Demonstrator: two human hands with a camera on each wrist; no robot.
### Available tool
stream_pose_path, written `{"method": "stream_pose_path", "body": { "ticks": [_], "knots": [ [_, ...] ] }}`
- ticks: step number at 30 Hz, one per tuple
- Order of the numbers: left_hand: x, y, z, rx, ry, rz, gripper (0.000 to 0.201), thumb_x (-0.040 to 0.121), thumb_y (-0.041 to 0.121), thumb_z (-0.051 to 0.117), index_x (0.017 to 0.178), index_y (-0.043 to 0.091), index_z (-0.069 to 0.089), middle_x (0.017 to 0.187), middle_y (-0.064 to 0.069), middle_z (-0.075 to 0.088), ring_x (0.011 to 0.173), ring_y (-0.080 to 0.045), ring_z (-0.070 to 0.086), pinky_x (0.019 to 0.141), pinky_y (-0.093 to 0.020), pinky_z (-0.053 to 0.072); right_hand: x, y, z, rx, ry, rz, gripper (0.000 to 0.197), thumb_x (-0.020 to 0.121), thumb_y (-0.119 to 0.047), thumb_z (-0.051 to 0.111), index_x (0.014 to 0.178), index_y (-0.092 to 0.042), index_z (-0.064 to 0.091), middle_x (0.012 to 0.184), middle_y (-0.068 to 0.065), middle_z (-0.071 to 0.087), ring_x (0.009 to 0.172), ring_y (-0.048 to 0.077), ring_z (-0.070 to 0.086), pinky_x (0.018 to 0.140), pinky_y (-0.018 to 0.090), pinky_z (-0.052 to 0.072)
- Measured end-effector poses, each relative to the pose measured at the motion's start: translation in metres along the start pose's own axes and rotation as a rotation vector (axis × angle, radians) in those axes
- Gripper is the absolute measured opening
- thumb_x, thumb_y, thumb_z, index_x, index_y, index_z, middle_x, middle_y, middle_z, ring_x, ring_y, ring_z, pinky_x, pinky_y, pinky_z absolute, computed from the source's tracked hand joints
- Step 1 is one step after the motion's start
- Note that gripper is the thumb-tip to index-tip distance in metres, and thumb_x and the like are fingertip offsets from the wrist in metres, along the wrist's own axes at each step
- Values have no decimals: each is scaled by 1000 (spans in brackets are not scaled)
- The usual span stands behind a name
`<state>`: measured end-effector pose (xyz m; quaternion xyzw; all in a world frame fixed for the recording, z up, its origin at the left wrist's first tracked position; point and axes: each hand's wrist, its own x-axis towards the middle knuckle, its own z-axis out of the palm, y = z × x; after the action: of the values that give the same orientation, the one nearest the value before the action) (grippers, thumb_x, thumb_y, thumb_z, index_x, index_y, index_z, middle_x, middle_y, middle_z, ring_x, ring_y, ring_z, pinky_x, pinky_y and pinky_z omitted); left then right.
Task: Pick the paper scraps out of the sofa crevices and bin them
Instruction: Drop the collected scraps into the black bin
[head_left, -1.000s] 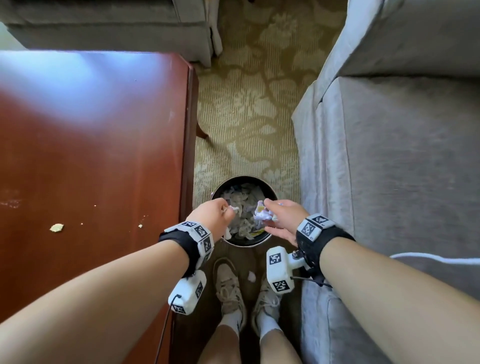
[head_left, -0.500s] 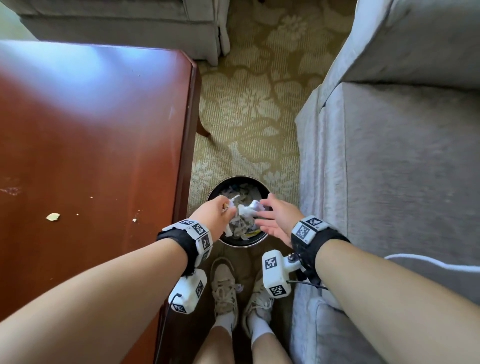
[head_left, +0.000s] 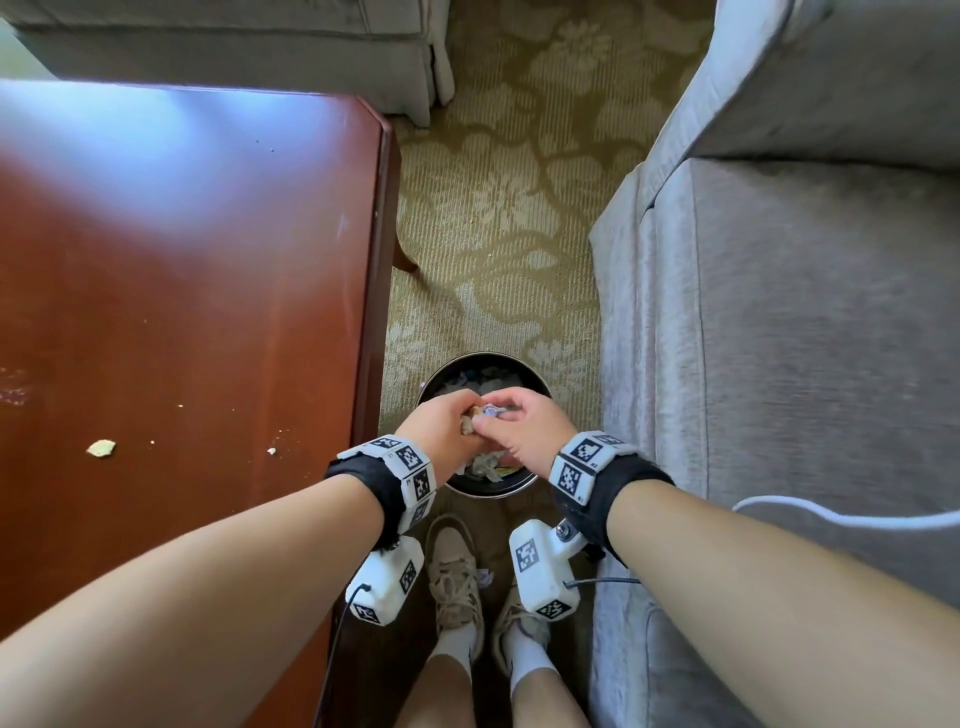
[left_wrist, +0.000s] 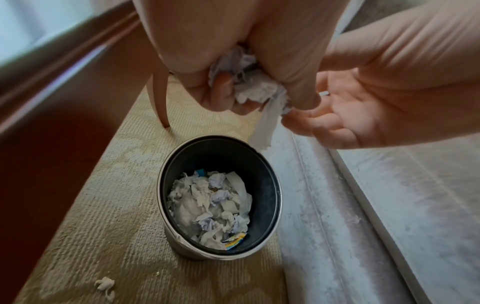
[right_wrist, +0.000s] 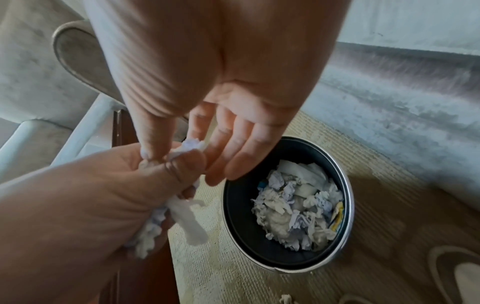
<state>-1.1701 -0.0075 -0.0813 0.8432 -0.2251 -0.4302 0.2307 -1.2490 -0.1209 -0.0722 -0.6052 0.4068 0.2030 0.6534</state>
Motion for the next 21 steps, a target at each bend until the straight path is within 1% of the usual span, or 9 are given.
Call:
{"method": "stream_pose_path", "body": {
  "ticks": [2, 5, 7, 10, 12, 14, 16, 18, 21],
  "knots": [
    [1, -1, -6, 11, -1, -21, 33, 75, 28, 76, 105, 18, 63, 89, -1, 68, 81, -20, 63, 69, -27, 48, 4, -3, 2, -8, 17, 1, 23, 87, -20, 69, 108, -15, 61, 92, 4, 70, 73, 17, 67, 58, 28, 57],
    [2, 1, -15, 84, -11, -26, 31, 77, 33, 75, 102, 20, 61, 87, 2, 65, 80, -18, 61, 67, -26, 45, 11, -5, 5, -67, 67, -2, 13, 86, -24, 68, 96, -20, 61, 92, 8, 72, 66, 17, 65, 61, 32, 58],
    [2, 4, -19, 151, -21, -25, 29, 78, 36, 73, 99, 21, 60, 84, 3, 65, 77, -18, 60, 64, -26, 43, 13, -5, 8, -111, 102, -17, 9, 86, -28, 67, 90, -24, 60, 91, 7, 72, 66, 19, 66, 62, 35, 59],
    [5, 7, -23, 239, -38, -39, 25, 81, 36, 68, 98, 20, 61, 83, 1, 67, 77, -19, 64, 62, -26, 45, 13, -7, 11, -177, 94, -22, 16, 82, -36, 67, 93, -28, 58, 89, 0, 72, 75, 19, 70, 69, 42, 61],
    [7, 9, -24, 264, -59, -57, 25, 81, 31, 64, 101, 17, 60, 87, -2, 68, 82, -22, 66, 65, -28, 47, 11, -10, 13, -163, 45, -9, 28, 79, -38, 71, 99, -26, 55, 91, -1, 71, 78, 20, 71, 67, 41, 62],
    [8, 9, -23, 225, -85, -49, 33, 77, 27, 69, 104, 15, 57, 91, -3, 68, 85, -23, 65, 70, -31, 50, 10, -12, 14, -126, 24, -11, 32, 79, -32, 74, 102, -21, 54, 92, 4, 70, 72, 22, 70, 59, 37, 61],
    [7, 6, -22, 149, -108, -20, 45, 73, 23, 75, 111, 14, 54, 96, -4, 67, 88, -23, 64, 74, -32, 51, 10, -13, 13, -139, 27, -27, 25, 81, -20, 72, 99, -19, 55, 92, 9, 69, 68, 24, 69, 56, 34, 61],
    [7, 2, -21, 94, -109, 2, 51, 73, 21, 78, 116, 15, 53, 100, -3, 66, 90, -21, 63, 74, -28, 48, 12, -10, 11, -169, 45, -45, 18, 81, -11, 66, 92, -20, 55, 87, 10, 69, 64, 26, 69, 59, 40, 62],
    [8, -1, -21, 64, -111, 19, 45, 77, 23, 77, 116, 15, 56, 102, -2, 66, 89, -18, 61, 74, -26, 46, 15, -6, 6, -163, 82, -37, 15, 81, -12, 67, 85, -23, 56, 84, 11, 70, 59, 26, 69, 64, 44, 61]
  ]
}}
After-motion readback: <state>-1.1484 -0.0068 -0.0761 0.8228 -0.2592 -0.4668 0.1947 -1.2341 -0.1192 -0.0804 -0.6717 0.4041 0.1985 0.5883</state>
